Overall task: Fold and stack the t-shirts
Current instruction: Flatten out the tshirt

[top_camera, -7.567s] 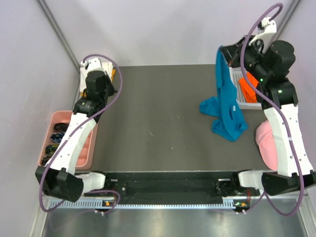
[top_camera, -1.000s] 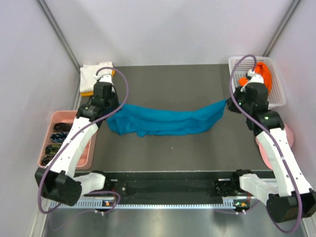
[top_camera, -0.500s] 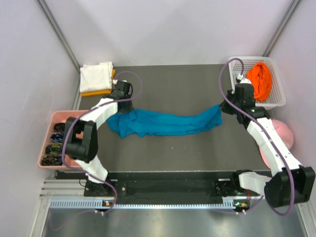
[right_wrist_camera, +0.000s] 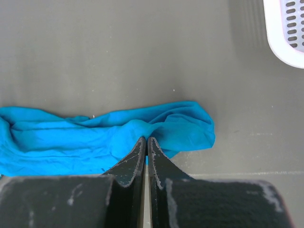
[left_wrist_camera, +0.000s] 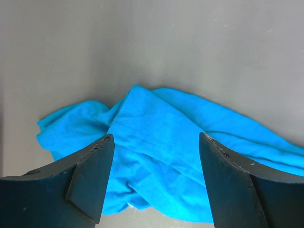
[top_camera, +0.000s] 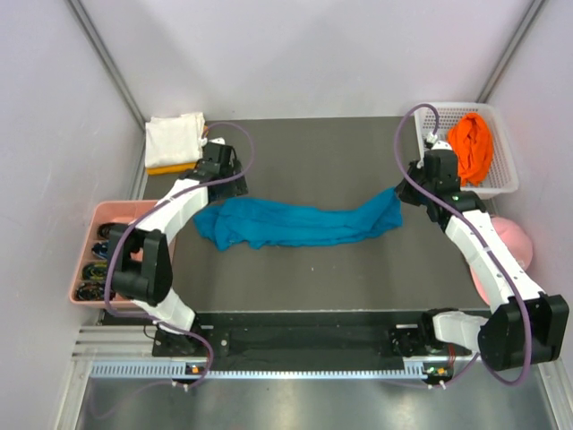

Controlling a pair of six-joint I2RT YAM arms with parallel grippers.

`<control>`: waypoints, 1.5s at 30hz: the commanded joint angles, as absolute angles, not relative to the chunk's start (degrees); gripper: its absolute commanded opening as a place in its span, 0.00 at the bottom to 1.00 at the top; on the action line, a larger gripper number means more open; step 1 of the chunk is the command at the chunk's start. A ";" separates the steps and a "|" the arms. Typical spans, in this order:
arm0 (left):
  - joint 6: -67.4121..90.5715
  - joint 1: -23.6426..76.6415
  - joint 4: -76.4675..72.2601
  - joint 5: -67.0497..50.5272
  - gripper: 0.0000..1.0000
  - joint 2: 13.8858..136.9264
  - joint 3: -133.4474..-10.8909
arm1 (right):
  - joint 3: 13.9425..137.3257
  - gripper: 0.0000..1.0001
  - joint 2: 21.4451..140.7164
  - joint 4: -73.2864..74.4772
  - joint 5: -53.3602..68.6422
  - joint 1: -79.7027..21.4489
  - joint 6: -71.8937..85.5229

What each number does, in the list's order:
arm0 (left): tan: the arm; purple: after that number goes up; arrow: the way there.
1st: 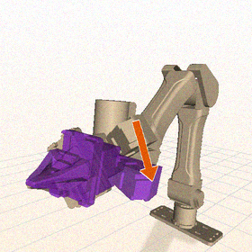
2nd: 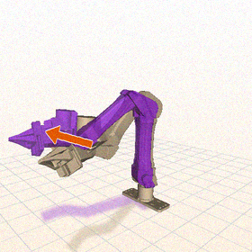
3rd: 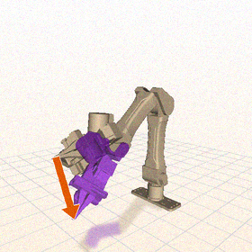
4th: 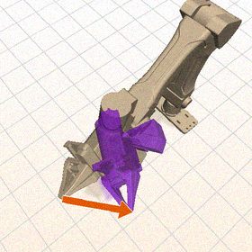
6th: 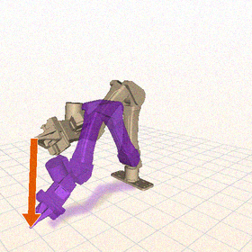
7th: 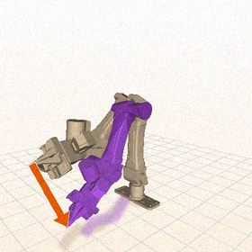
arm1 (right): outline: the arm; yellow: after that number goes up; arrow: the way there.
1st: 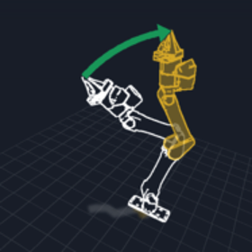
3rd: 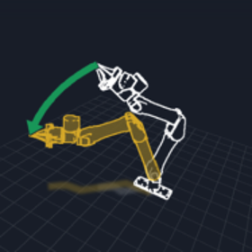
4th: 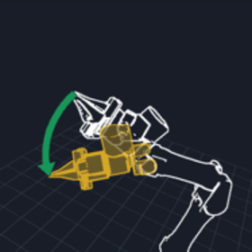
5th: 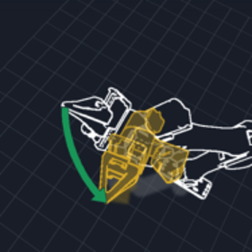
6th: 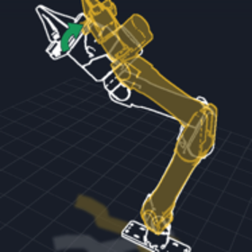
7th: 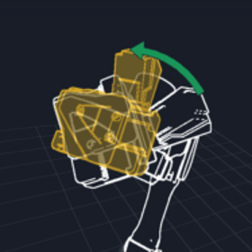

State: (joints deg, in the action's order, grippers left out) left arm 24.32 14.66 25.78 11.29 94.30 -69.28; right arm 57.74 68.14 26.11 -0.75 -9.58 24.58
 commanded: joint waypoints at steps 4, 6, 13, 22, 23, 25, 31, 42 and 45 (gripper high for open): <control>26.02 14.85 24.35 8.61 0.76 87.81 -65.66 | 57.74 0.00 68.03 23.91 -0.26 -9.58 24.43; 26.19 14.85 24.17 8.79 0.75 87.71 -64.43 | 57.74 0.00 68.03 23.99 -0.26 -9.58 24.43; 25.93 14.85 22.59 10.89 0.74 88.50 -60.38 | 57.74 0.00 68.12 24.08 1.41 -9.49 24.52; 26.54 14.50 20.66 11.86 0.70 91.84 -60.55 | 58.01 0.00 68.11 24.70 1.05 -9.58 23.91; 26.72 14.33 20.48 11.69 0.69 92.28 -60.56 | 58.09 0.00 68.03 24.70 1.05 -9.58 23.91; 26.98 13.63 19.95 11.08 0.68 93.25 -60.56 | 58.10 0.00 68.12 24.70 1.05 -9.58 23.82; 28.21 11.52 18.28 8.35 0.67 94.39 -59.51 | 58.27 0.00 68.29 24.87 1.05 -9.49 23.64; 28.48 9.84 16.88 6.77 0.63 94.22 -57.92 | 57.92 0.00 68.64 24.61 1.23 -9.58 23.64; 28.56 9.76 16.44 6.50 0.59 94.66 -57.75 | 57.92 0.00 68.55 24.79 1.05 -9.58 23.64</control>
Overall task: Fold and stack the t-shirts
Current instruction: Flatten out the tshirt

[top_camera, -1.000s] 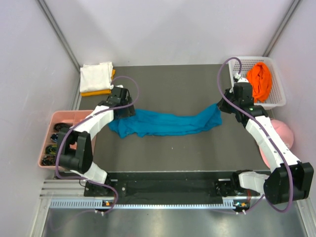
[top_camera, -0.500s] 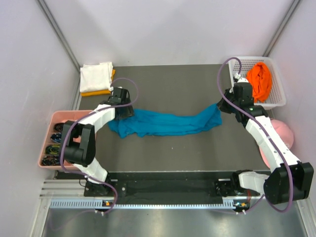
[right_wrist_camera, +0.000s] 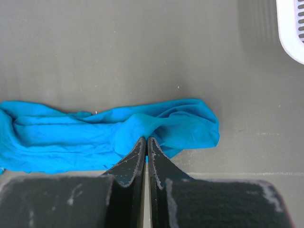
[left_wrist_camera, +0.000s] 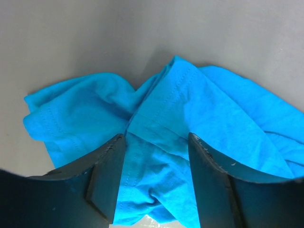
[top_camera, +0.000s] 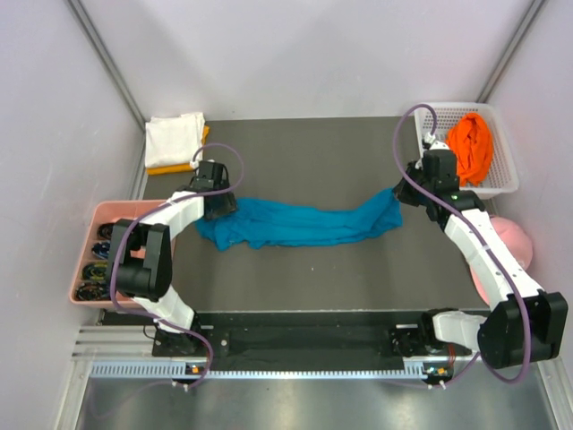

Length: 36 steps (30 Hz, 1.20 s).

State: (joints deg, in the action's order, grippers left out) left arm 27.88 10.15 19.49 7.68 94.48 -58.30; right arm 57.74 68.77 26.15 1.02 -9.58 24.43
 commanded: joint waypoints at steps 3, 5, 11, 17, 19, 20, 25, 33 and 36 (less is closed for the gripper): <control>28.56 9.67 16.08 6.07 0.44 94.83 -57.57 | 57.92 0.00 68.47 24.87 0.88 -9.58 23.55; 28.56 9.67 16.00 5.98 0.35 95.10 -57.57 | 57.92 0.00 68.47 24.87 0.88 -9.58 23.55; 28.39 9.23 15.91 5.98 0.17 95.19 -57.30 | 57.92 0.00 68.38 25.05 0.88 -9.58 23.55; 27.77 8.96 16.70 6.76 0.17 94.48 -57.74 | 57.83 0.00 68.38 25.05 0.97 -9.58 23.64; 27.34 8.96 17.75 7.73 0.30 93.87 -58.09 | 57.83 0.00 68.38 24.87 1.05 -9.58 23.64; 27.16 8.96 18.01 8.17 0.38 92.91 -58.27 | 57.75 0.00 68.38 24.96 1.05 -9.58 23.64; 26.54 8.96 18.72 10.37 0.55 90.97 -58.97 | 57.66 0.00 68.47 24.70 1.32 -9.58 23.64; 27.33 8.79 17.67 8.79 0.51 93.77 -60.12 | 57.66 0.00 68.12 25.05 1.23 -9.58 23.47; 27.33 8.79 17.40 8.53 0.50 94.74 -60.47 | 57.66 0.00 68.20 24.96 1.14 -9.58 23.55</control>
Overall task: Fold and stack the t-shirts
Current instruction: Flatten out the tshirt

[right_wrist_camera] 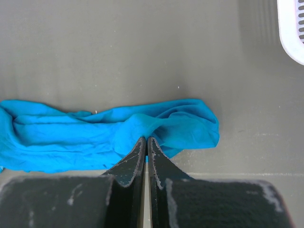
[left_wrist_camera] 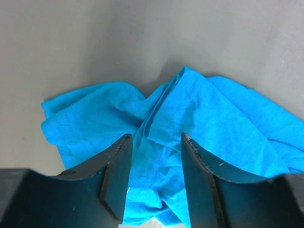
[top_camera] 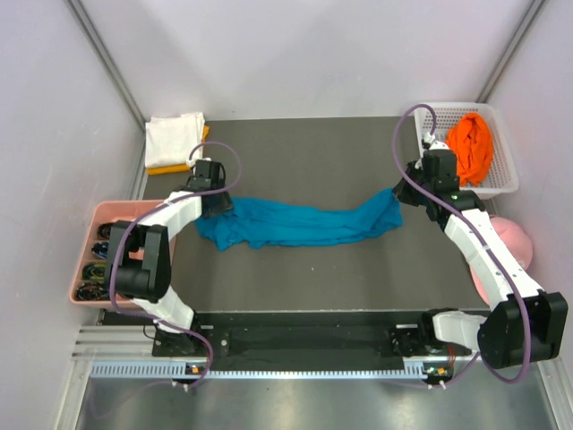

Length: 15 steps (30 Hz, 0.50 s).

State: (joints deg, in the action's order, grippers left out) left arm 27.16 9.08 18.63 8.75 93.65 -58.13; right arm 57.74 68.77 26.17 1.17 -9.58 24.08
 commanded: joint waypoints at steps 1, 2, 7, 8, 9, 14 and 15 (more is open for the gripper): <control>27.33 8.88 17.14 8.44 0.50 94.83 -60.47 | 57.57 0.00 68.20 24.96 1.14 -9.58 23.47; 27.42 8.79 16.96 8.35 0.49 94.92 -60.38 | 57.57 0.00 68.20 24.96 1.14 -9.58 23.47; 27.69 8.79 16.17 8.09 0.47 96.41 -60.47 | 57.66 0.00 68.11 25.14 0.97 -9.58 23.38; 27.69 8.88 16.08 8.09 0.46 96.59 -60.47 | 57.66 0.00 68.12 25.22 0.97 -9.58 23.38; 27.69 8.79 16.00 8.09 0.45 97.03 -60.64 | 57.74 0.00 68.03 25.22 0.97 -9.58 23.29; 27.77 8.88 15.65 8.09 0.18 97.91 -60.73 | 57.83 0.00 68.11 25.31 0.79 -9.58 23.29; 27.77 8.88 15.73 8.17 0.07 97.91 -60.91 | 57.83 0.00 68.12 25.31 0.79 -9.58 23.38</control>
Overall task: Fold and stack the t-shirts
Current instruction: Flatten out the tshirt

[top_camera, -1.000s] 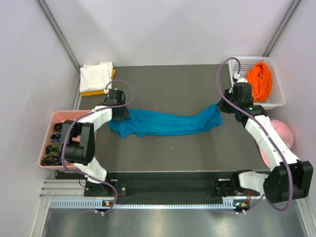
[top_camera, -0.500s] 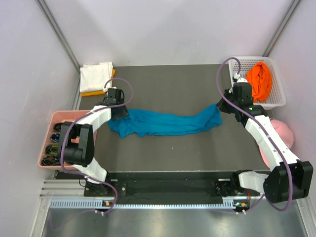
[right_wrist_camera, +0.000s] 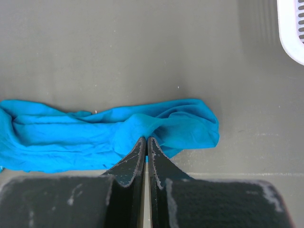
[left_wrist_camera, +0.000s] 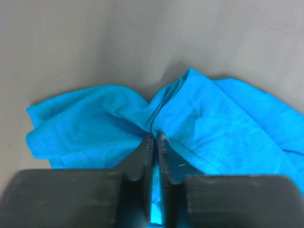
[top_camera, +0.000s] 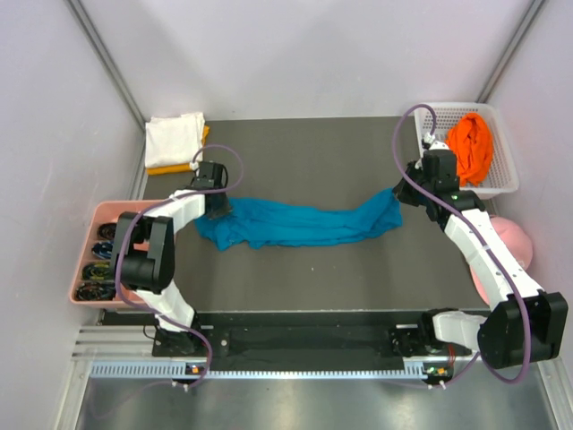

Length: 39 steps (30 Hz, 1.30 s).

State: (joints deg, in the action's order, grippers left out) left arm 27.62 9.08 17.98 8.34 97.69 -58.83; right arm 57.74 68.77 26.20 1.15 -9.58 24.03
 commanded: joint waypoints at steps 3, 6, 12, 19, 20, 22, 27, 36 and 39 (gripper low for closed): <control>27.69 8.79 16.08 8.96 0.00 97.56 -61.08 | 57.74 0.00 68.12 25.31 0.88 -9.58 23.29; 27.60 8.88 17.22 9.93 0.00 95.55 -61.61 | 57.74 0.00 68.20 25.22 0.97 -9.58 23.38; 25.58 8.79 22.76 13.71 0.00 89.58 -65.56 | 57.57 0.00 68.03 25.05 1.32 -9.49 23.38; 23.56 8.88 27.16 16.61 0.01 83.50 -69.43 | 57.31 0.00 67.59 24.79 1.93 -9.58 23.55; 22.95 8.79 27.16 16.87 0.01 82.89 -69.43 | 57.30 0.00 67.50 24.70 2.02 -9.58 23.55; 22.59 8.79 27.86 17.40 0.02 81.65 -69.26 | 57.22 0.00 67.59 24.61 2.20 -9.58 23.64; 23.55 8.79 31.80 16.08 0.01 81.04 -67.24 | 56.78 0.00 67.32 24.61 2.37 -9.58 23.73; 32.33 8.88 31.73 10.11 0.01 68.91 -50.92 | 56.60 0.00 68.20 23.91 2.55 -9.58 23.82; 34.89 8.79 31.11 8.88 0.02 67.33 -47.39 | 56.60 0.00 68.73 23.56 3.43 -9.58 23.99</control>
